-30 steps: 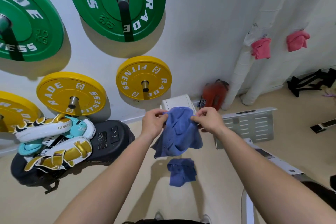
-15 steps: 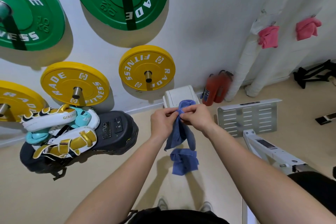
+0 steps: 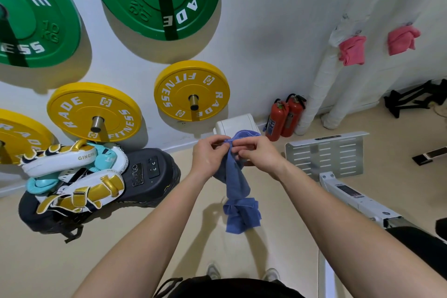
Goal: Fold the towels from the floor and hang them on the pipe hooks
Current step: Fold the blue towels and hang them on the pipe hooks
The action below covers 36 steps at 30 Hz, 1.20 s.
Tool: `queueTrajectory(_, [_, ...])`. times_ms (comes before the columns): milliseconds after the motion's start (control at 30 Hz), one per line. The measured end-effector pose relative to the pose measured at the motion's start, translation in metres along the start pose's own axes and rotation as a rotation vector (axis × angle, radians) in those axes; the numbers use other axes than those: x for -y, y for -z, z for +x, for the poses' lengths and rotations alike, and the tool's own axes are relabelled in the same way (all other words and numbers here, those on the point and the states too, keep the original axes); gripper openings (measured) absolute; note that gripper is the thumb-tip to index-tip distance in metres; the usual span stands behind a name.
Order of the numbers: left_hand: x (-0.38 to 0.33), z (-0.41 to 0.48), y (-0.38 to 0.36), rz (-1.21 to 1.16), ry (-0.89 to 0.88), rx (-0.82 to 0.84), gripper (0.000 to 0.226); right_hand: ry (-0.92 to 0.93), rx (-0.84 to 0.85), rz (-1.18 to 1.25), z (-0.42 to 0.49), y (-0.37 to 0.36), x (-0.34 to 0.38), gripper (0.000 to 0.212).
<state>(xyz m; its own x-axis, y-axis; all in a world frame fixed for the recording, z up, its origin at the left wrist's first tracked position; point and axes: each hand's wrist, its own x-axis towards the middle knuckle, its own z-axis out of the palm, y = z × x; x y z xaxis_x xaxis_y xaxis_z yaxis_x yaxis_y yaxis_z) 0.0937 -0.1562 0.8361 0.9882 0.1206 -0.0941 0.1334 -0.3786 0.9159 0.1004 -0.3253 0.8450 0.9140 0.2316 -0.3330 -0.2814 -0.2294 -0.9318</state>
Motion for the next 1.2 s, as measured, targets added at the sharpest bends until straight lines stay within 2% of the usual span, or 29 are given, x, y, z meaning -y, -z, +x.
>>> queueTrajectory(100, [-0.004,0.003,0.006,-0.019,-0.013,-0.008,0.015,0.137,-0.202,-0.43,0.005,0.016,-0.01,0.025])
queueTrajectory(167, [-0.005,0.006,0.012,-0.006,-0.027,0.006,0.015,0.165,-0.266,-0.688,0.005,0.027,-0.02,0.033])
queueTrajectory(300, [-0.001,0.007,0.027,0.009,-0.066,0.083,0.02,0.151,-0.126,-0.848,0.005,0.035,-0.028,0.048])
queueTrajectory(467, [0.004,0.009,0.045,0.029,-0.093,0.117,0.019,0.228,-0.088,-0.811,0.008,0.027,-0.02,0.047])
queueTrajectory(667, [0.007,0.011,0.061,0.048,-0.098,0.157,0.018,0.237,0.095,-0.904,0.011,0.008,-0.009,0.042])
queueTrajectory(733, [0.008,0.013,0.066,0.067,-0.107,0.161,0.018,0.268,0.068,-0.924,0.012,0.006,-0.008,0.032])
queueTrajectory(833, [0.015,0.018,0.075,0.108,-0.102,0.106,0.019,0.285,0.002,-0.934,0.011,0.01,-0.008,0.005])
queueTrajectory(1100, [0.035,0.031,0.074,0.304,-0.012,-0.069,0.014,0.351,0.023,-0.83,0.012,0.004,0.03,0.006])
queueTrajectory(1200, [0.033,0.032,0.069,0.322,0.005,-0.075,0.012,0.334,-0.008,-0.766,0.016,0.004,0.046,0.016])
